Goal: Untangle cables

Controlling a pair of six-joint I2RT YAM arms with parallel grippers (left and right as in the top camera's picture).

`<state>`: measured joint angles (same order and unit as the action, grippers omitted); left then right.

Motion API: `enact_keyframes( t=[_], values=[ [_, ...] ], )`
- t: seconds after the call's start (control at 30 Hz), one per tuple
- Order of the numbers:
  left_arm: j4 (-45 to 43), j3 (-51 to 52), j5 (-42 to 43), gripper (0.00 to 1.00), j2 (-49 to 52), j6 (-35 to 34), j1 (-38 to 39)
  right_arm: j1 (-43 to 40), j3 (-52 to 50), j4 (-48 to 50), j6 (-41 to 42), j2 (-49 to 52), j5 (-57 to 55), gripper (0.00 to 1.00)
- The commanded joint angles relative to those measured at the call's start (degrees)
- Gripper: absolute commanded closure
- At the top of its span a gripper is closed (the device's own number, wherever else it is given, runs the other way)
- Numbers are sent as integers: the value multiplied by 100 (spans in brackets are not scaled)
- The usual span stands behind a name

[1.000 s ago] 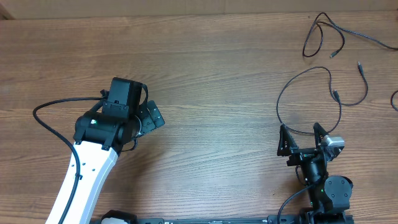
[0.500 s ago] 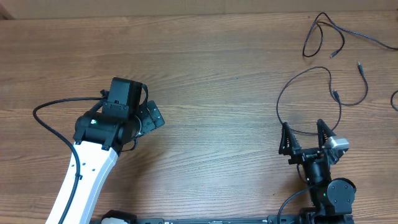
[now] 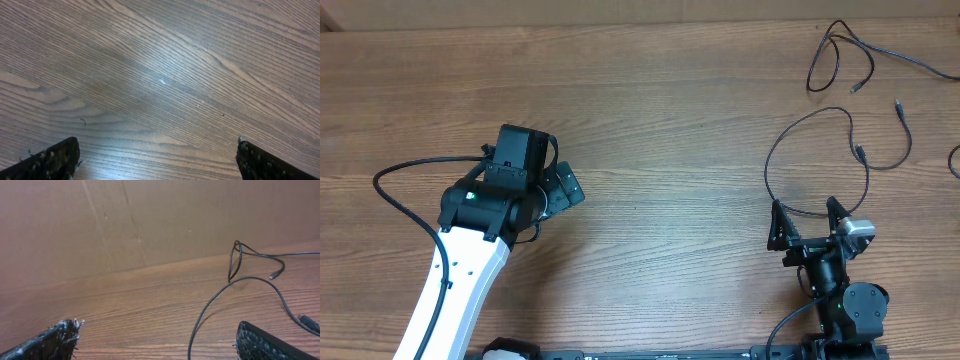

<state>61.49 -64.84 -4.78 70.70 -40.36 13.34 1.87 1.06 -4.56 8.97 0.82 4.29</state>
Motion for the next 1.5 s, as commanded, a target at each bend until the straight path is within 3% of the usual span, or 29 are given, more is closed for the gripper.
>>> enact_keyframes(
  t=[0.0,0.87,1.17,1.47],
  values=[
    [-15,13,-74,1,-96,7,-20,-35,-63,15,-48,-70,26,0],
    [-120,13,-11,1,-96,4,-22,-44,-61,13,-48,-66,24,0],
    [-1025,-9,-4,1,-105,35,-26,-44,-61,13,-48,-66,26,0],
    [-660,-748,-13,0,-260,1169,-26,-44,-61,13,-48,-66,26,0]
  ],
)
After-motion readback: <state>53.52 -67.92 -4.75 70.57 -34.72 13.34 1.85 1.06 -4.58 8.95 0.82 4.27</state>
